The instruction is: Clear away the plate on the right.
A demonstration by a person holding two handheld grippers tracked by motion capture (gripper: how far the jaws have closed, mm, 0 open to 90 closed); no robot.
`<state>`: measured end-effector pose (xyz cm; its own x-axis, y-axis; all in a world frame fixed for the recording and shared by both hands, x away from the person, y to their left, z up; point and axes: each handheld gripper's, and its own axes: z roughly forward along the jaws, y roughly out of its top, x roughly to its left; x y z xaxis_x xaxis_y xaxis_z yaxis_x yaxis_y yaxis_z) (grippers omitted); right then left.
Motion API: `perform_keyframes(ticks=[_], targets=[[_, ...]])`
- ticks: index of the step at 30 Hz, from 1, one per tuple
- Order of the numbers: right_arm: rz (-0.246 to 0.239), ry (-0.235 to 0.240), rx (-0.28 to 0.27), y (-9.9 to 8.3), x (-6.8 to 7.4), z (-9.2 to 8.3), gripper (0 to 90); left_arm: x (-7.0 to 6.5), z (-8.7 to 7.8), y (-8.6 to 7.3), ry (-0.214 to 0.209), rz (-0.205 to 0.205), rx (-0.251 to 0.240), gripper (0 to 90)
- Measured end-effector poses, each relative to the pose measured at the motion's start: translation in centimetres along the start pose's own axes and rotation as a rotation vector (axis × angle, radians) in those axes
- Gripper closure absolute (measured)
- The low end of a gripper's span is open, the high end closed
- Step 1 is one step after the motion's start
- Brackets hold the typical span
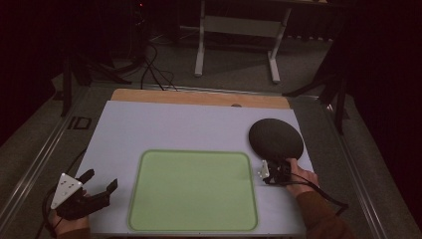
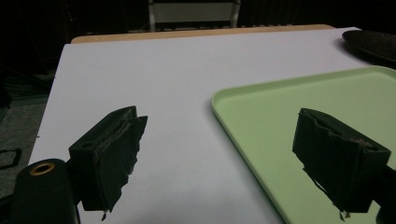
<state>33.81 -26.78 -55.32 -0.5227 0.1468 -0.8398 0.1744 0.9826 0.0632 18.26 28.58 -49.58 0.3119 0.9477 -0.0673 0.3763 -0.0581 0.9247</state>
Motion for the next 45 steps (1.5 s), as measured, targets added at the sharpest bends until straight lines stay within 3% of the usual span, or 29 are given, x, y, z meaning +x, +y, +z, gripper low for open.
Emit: perform_keyframes(ticks=[11, 15, 31, 45], targets=[[-0.034, -0.040, 0.025, 0.7, 0.3, 0.2, 80.8, 0.1, 0.0, 0.0, 0.000, -0.008, -0.002, 15.1], [-0.037, -0.086, 0.027, 0.9, -0.1, -0.2, 85.4, 0.0, 0.0, 0.0, 0.002, -0.008, -0.003, 15.1], [-0.016, -0.094, 0.033, 1.7, -1.3, -1.1, 83.9, 0.2, 0.0, -0.1, 0.003, -0.015, -0.004, 15.1], [-0.031, -0.098, 0.005, 1.4, -1.8, -2.8, 81.0, 0.2, 0.0, -0.1, 0.005, -0.018, -0.004, 15.1]])
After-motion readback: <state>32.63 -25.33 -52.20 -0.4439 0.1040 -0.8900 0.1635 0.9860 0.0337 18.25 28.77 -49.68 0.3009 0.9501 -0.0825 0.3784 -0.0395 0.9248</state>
